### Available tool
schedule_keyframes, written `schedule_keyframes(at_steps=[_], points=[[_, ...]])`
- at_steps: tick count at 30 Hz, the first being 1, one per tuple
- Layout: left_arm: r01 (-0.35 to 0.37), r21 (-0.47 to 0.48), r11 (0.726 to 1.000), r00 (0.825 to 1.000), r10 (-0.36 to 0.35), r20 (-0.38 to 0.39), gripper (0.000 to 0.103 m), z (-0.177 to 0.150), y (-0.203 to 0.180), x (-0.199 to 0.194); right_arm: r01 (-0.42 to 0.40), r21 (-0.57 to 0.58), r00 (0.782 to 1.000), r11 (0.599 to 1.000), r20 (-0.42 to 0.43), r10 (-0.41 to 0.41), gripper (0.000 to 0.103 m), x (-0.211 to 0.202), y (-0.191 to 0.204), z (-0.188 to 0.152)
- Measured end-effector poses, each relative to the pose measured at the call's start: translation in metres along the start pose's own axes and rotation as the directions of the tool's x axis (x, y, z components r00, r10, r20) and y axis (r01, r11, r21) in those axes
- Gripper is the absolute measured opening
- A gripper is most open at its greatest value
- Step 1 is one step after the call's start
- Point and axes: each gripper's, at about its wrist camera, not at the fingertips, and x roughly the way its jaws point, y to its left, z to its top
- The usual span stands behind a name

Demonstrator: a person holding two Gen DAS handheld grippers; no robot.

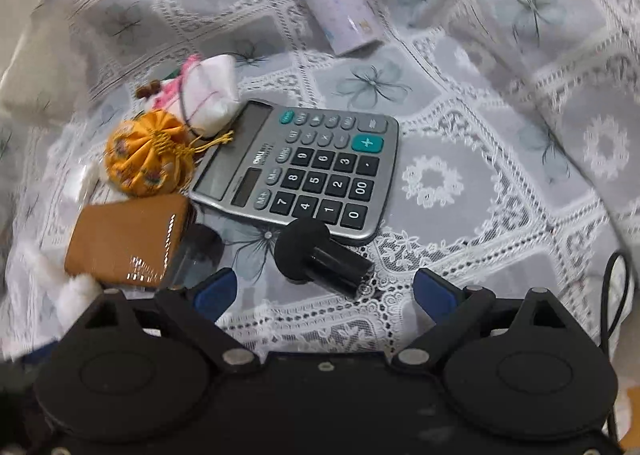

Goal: Organize soft objects
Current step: 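Close the right gripper on the black bottle while the left gripper approaches the white plush toy, then grasp the white plush toy with the left gripper and lift it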

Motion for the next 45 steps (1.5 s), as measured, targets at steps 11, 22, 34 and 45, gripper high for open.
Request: schedule_keyframes(at_steps=[11, 22, 34, 45], points=[[0.0, 0.0, 1.0, 1.0, 0.0, 0.007, 0.101, -0.001, 0.0, -0.001, 0.066, 0.02, 0.997, 0.998, 0.038, -0.067, 0.071, 0.012, 0.008, 0.005], [-0.004, -0.001, 1.0, 1.0, 0.004, 0.007, 0.101, -0.001, 0.0, -0.001, -0.062, -0.125, 0.994, 0.99, 0.078, 0.072, 0.057, -0.001, 0.008, -0.002], [-0.009, -0.002, 1.0, 1.0, 0.009, 0.0, 0.101, -0.001, -0.001, -0.001, -0.035, -0.33, 0.99, 0.943, 0.119, 0.078, 0.065, 0.008, 0.022, -0.008], [-0.008, -0.001, 1.0, 1.0, 0.008, 0.002, 0.101, -0.002, -0.001, 0.0, 0.004, -0.126, 0.997, 0.992, 0.08, 0.006, 0.076, 0.013, 0.015, -0.007]])
